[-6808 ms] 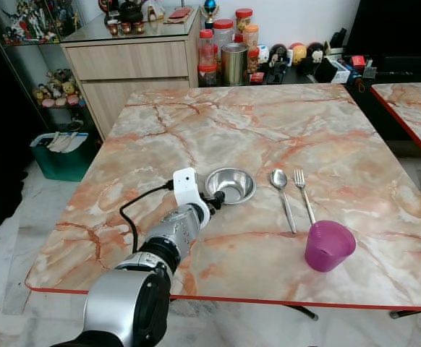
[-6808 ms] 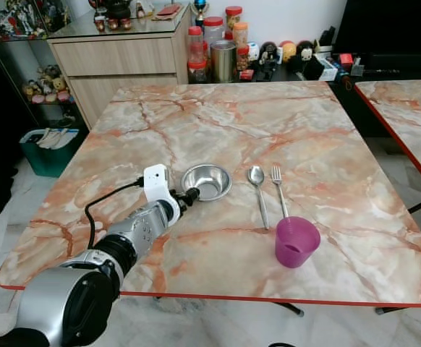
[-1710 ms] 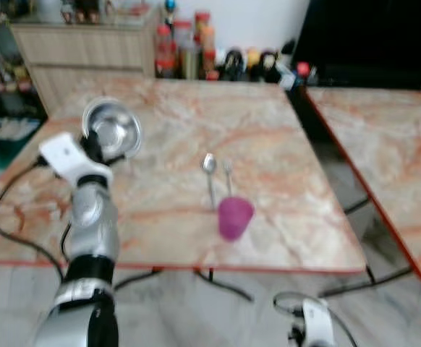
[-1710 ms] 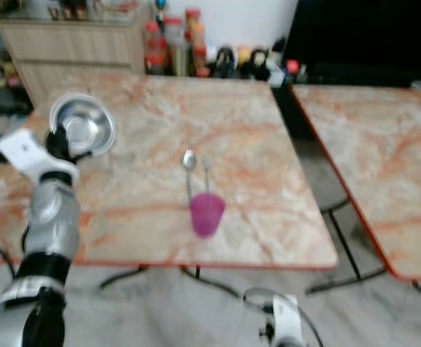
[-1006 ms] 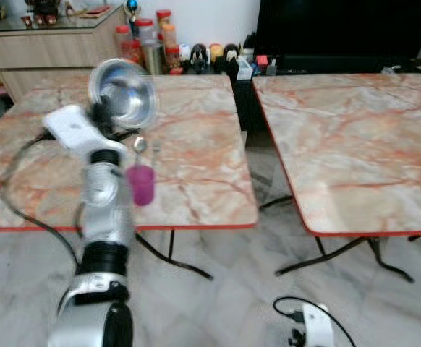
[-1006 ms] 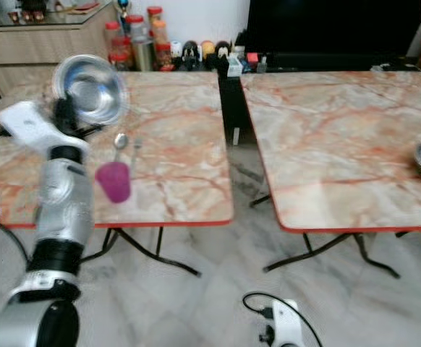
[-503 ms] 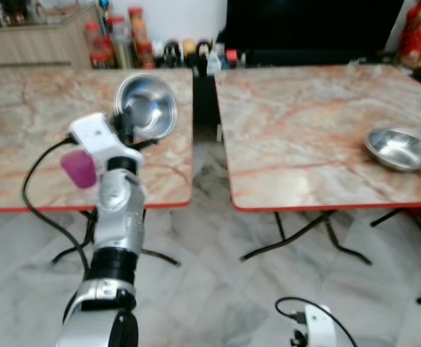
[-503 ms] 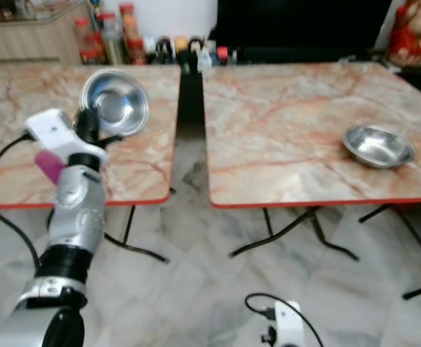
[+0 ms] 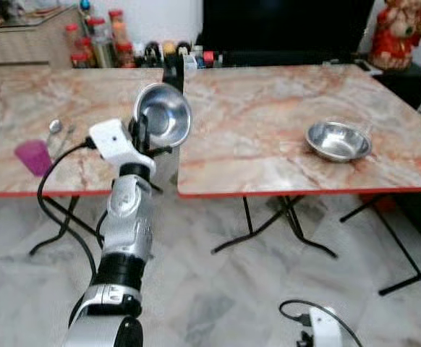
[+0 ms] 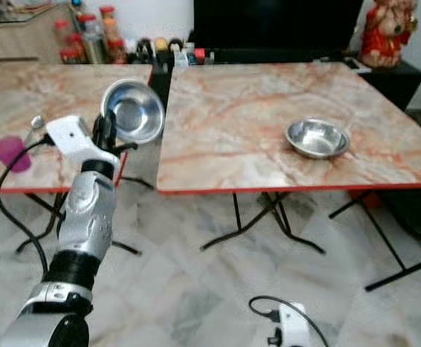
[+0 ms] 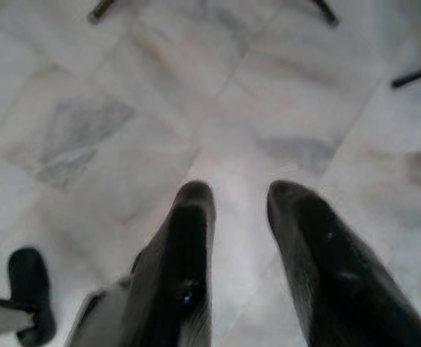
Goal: Setting the table
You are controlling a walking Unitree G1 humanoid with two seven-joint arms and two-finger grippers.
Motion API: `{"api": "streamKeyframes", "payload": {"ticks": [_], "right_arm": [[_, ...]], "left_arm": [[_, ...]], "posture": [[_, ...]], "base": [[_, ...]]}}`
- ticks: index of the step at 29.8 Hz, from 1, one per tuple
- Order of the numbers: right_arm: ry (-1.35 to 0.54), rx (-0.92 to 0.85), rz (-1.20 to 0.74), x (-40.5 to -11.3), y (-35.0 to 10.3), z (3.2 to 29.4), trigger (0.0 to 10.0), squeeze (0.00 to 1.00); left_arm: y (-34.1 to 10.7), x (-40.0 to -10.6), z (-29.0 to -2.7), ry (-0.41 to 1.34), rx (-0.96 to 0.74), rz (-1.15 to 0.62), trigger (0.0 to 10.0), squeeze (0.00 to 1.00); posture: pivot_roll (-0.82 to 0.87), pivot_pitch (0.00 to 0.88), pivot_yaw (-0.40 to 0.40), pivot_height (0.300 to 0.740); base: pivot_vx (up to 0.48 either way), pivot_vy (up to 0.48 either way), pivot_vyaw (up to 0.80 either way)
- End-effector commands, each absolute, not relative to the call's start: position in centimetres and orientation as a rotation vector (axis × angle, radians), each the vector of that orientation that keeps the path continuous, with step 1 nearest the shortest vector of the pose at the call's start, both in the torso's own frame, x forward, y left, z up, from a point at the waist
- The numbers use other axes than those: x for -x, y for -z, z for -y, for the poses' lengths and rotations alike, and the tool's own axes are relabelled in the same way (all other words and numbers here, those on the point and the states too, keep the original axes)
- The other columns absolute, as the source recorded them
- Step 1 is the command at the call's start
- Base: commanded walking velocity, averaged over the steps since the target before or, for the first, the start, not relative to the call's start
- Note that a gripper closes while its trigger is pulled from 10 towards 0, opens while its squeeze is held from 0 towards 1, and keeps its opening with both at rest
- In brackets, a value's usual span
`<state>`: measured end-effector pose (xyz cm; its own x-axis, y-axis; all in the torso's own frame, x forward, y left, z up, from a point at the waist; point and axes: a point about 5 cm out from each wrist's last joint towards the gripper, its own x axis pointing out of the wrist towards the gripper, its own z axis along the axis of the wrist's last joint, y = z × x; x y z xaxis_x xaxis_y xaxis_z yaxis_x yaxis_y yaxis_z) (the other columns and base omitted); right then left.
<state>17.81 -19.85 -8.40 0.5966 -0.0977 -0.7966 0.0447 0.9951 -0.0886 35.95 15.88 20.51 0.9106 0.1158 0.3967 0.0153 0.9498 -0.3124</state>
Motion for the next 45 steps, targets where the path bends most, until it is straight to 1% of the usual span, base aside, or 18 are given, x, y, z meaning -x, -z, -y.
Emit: {"api": "streamKeyframes", "payload": {"ticks": [1, 2, 5, 7, 12, 20, 23, 45], "right_arm": [[0.073, 0.050, -0.929, -17.8, 8.5, 19.4, 10.0, 0.00], [0.073, 0.051, -0.931, -17.8, 8.5, 19.4, 10.0, 0.00], [0.075, 0.050, -0.932, -17.7, 8.5, 19.5, 10.0, 0.00], [0.077, 0.047, -0.936, -17.7, 8.5, 19.5, 10.0, 0.00], [0.077, 0.042, -0.938, -17.6, 8.5, 19.5, 10.0, 0.00], [0.064, 0.073, -0.926, -17.9, 8.4, 19.6, 10.0, 0.00], [0.066, 0.072, -0.922, -17.9, 8.4, 19.6, 10.0, 0.00], [0.073, 0.041, -0.925, -18.0, 8.4, 19.3, 10.0, 0.00]], "left_arm": [[-20.9, -36.1, -15.2, -0.018, 0.303, 0.419, 10.0, 0.00], [-20.6, -36.2, -14.7, 0.007, 0.297, 0.397, 10.0, 0.00], [-20.4, -36.2, -14.4, 0.021, 0.302, 0.387, 10.0, 0.00], [-20.4, -35.9, -14.4, 0.015, 0.343, 0.400, 10.0, 0.00], [-20.5, -36.0, -14.5, 0.020, 0.339, 0.396, 10.0, 0.00], [-20.7, -36.1, -14.4, 0.024, 0.334, 0.397, 10.0, 0.00], [-20.7, -36.1, -14.3, 0.028, 0.332, 0.396, 10.0, 0.00], [-21.0, -36.2, -14.1, 0.044, 0.329, 0.401, 10.0, 0.00]], "posture": [[-0.03, 0.000, -0.011, 0.740], [-0.03, 0.000, -0.017, 0.740], [-0.03, 0.000, -0.017, 0.740], [-0.03, 0.000, -0.018, 0.740], [-0.03, 0.000, -0.022, 0.740], [-0.03, 0.000, -0.023, 0.740], [-0.03, 0.000, -0.023, 0.740], [-0.03, 0.000, -0.020, 0.740]], "base": [[0.000, 0.000, 0.00], [0.000, 0.000, 0.00], [0.000, 0.000, 0.00], [0.000, 0.000, 0.00], [0.049, 0.000, 0.00], [0.302, 0.000, 0.00], [0.326, 0.000, 0.45], [0.343, 0.000, 0.00]]}}
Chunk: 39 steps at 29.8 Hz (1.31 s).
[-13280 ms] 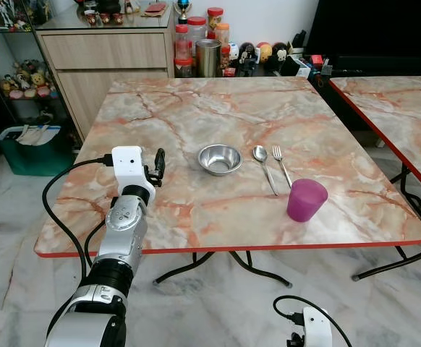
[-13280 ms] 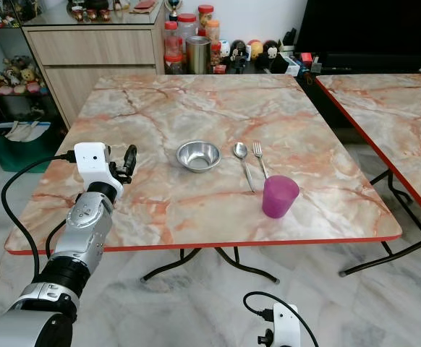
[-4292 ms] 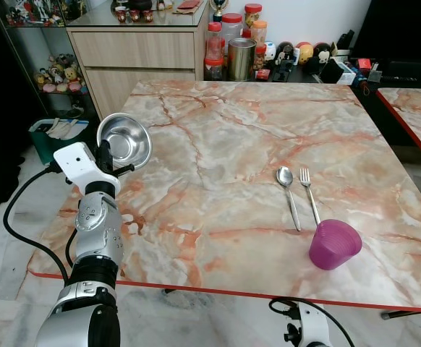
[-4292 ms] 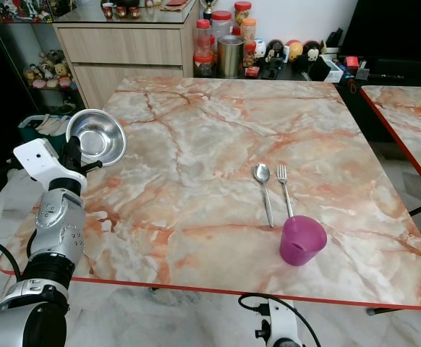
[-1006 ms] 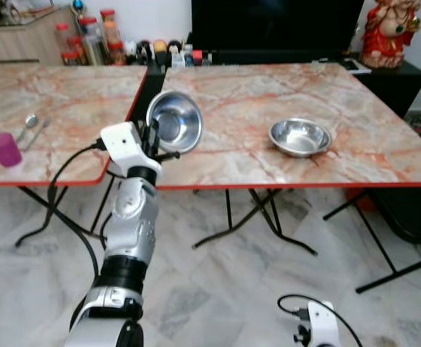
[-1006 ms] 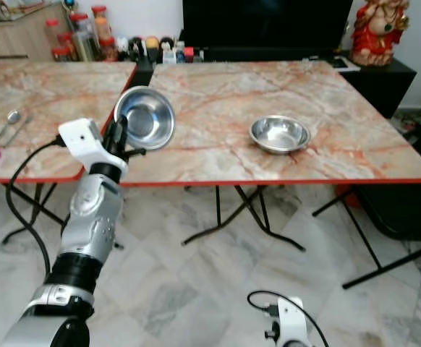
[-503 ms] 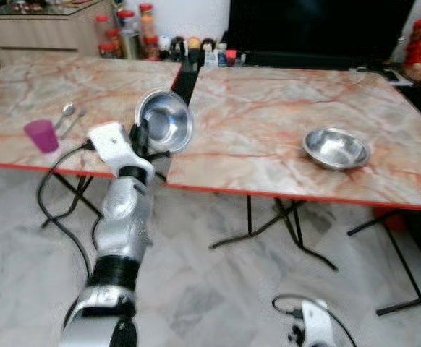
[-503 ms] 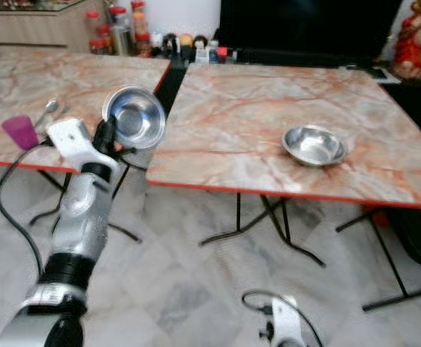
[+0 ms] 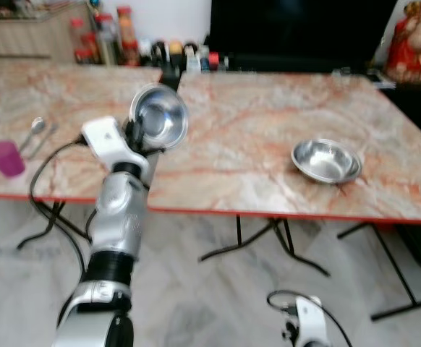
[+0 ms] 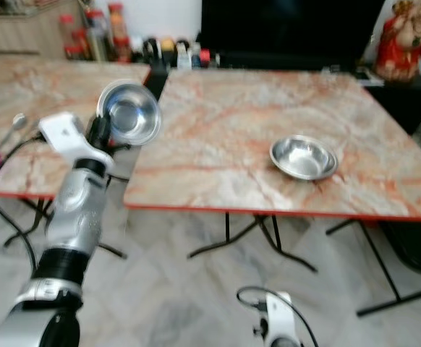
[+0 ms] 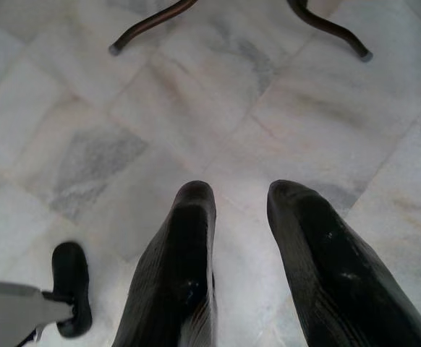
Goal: Setting the table
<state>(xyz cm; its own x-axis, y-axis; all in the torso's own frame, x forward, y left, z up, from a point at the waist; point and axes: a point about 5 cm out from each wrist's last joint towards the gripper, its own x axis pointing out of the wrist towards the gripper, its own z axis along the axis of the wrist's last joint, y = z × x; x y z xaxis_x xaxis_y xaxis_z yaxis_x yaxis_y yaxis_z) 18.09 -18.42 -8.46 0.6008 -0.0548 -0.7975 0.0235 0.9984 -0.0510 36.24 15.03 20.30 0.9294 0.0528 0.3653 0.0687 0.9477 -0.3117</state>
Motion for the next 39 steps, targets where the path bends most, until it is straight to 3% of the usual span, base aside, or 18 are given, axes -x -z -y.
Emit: {"api": "streamKeyframes", "payload": {"ticks": [1, 26, 39], "right_arm": [[0.073, 0.036, -0.924, -17.97, 8.39, 19.32, 10.0, 0.00], [0.081, 0.030, -0.927, -17.89, 8.45, 19.23, 10.0, 0.00], [0.058, 0.034, -0.937, -17.86, 8.52, 18.92, 10.0, 0.00]], "left_arm": [[-21.11, -36.26, -13.98, 0.046, 0.331, 0.402, 10.0, 0.00], [-21.18, -36.51, -13.58, 0.077, 0.330, 0.393, 10.0, 0.00], [-21.12, -36.49, -13.31, 0.103, 0.347, 0.394, 10.0, 0.00]], "posture": [[-0.03, 0.000, -0.020, 0.740], [-0.04, 0.000, -0.006, 0.740], [-0.04, 0.000, 0.002, 0.740]], "base": [[0.349, 0.000, 0.00], [0.350, 0.000, 0.00], [0.000, 0.000, 0.00]]}}
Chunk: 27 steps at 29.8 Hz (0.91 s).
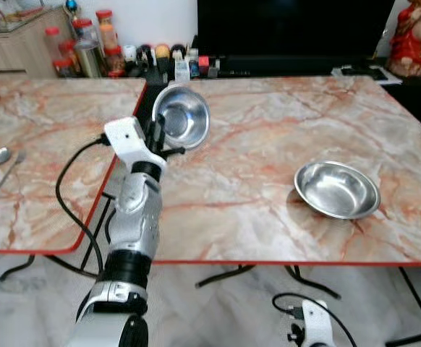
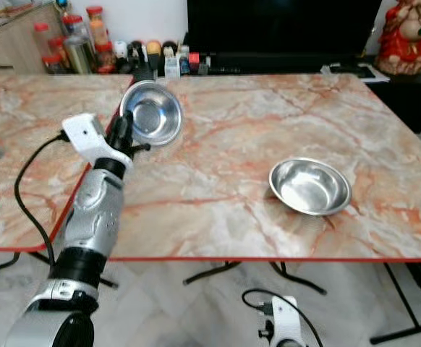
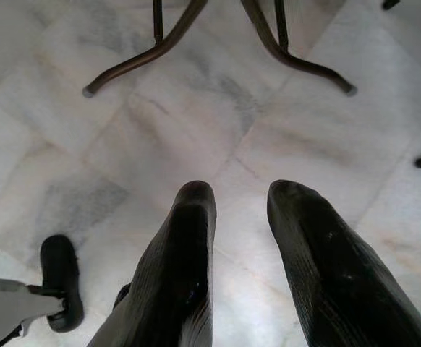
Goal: Setting the table
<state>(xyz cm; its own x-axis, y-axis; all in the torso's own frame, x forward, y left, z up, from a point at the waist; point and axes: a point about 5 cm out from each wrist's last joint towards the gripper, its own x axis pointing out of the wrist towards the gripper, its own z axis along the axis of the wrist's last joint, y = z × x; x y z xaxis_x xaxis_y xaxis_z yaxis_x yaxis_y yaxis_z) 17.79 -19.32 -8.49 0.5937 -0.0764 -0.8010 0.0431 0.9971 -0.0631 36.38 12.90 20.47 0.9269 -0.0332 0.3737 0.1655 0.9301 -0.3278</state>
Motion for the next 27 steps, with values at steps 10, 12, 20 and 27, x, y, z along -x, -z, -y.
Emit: {"api": "streamKeyframes", "payload": {"ticks": [10, 12, 20, 27], "right_arm": [[0.057, 0.040, -0.937, -17.9, 8.5, 18.8, 10.0, 0.00], [0.058, 0.040, -0.936, -17.9, 8.5, 18.8, 10.0, 0.00], [0.061, 0.037, -0.928, -18.2, 8.4, 18.8, 10.0, 0.00], [0.074, 0.030, -0.918, -18.4, 8.3, 18.9, 10.0, 0.00]], "left_arm": [[-21.3, -36.5, -13.0, 0.115, 0.343, 0.402, 10.0, 0.00], [-21.3, -36.5, -13.0, 0.115, 0.343, 0.402, 10.0, 0.00], [-20.3, -36.5, -14.1, 0.081, 0.351, 0.386, 10.0, 0.00], [-17.8, -35.2, -16.6, 0.014, 0.360, 0.380, 10.0, 0.00]], "posture": [[-0.04, 0.000, 0.009, 0.740], [-0.04, 0.000, 0.009, 0.740], [-0.04, 0.000, 0.011, 0.740], [-0.03, 0.000, -0.003, 0.740]], "base": [[0.000, -0.323, 0.00], [0.000, -0.341, 0.00], [0.000, -0.345, 0.00], [0.000, -0.347, 0.00]]}}
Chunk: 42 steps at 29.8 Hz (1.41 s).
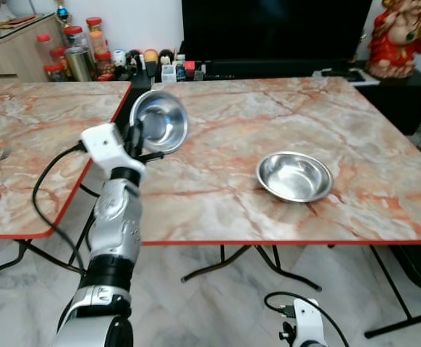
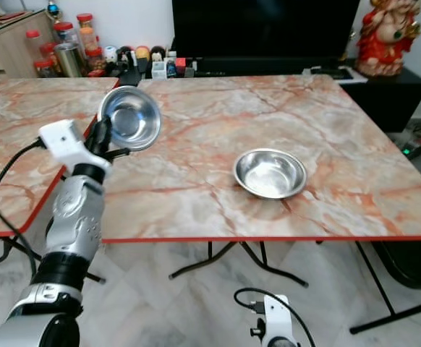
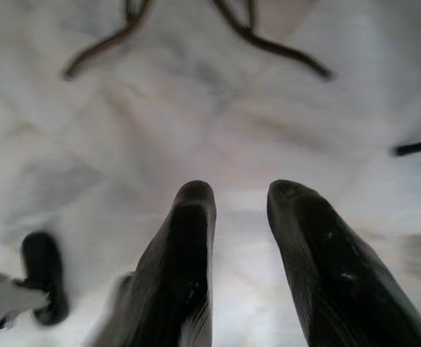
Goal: Setting the table
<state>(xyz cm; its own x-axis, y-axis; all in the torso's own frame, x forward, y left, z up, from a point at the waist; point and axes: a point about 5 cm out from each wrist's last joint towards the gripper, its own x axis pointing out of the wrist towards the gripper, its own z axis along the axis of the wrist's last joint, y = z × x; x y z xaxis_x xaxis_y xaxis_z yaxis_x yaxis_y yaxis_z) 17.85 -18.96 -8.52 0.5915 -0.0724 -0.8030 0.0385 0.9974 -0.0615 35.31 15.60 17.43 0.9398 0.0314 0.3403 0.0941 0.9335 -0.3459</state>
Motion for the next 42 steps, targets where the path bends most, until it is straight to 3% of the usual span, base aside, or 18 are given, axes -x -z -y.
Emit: {"api": "streamKeyframes", "payload": {"ticks": [1, 7, 30, 42], "right_arm": [[0.074, 0.031, -0.917, -18.4, 8.3, 18.9, 10.0, 0.00], [0.068, 0.034, -0.909, -18.7, 8.1, 19.0, 10.0, 0.00], [0.072, 0.032, -0.917, -18.2, 8.3, 19.0, 10.0, 0.00], [0.068, 0.032, -0.922, -18.0, 8.4, 19.1, 10.0, 0.00]], "left_arm": [[-17.7, -35.1, -16.7, 0.010, 0.359, 0.382, 10.0, 0.00], [-17.4, -34.7, -17.9, -0.030, 0.370, 0.401, 10.0, 0.00], [-17.4, -35.1, -17.2, 0.005, 0.369, 0.379, 10.0, 0.00], [-17.2, -35.1, -18.1, -0.048, 0.387, 0.360, 10.0, 0.00]], "posture": [[-0.03, 0.000, -0.007, 0.740], [-0.02, 0.000, -0.020, 0.740], [-0.03, 0.000, -0.016, 0.740], [-0.03, 0.000, -0.022, 0.740]], "base": [[0.000, -0.349, 0.00], [0.000, -0.351, 0.00], [0.000, -0.338, 0.00], [0.000, -0.020, 0.00]]}}
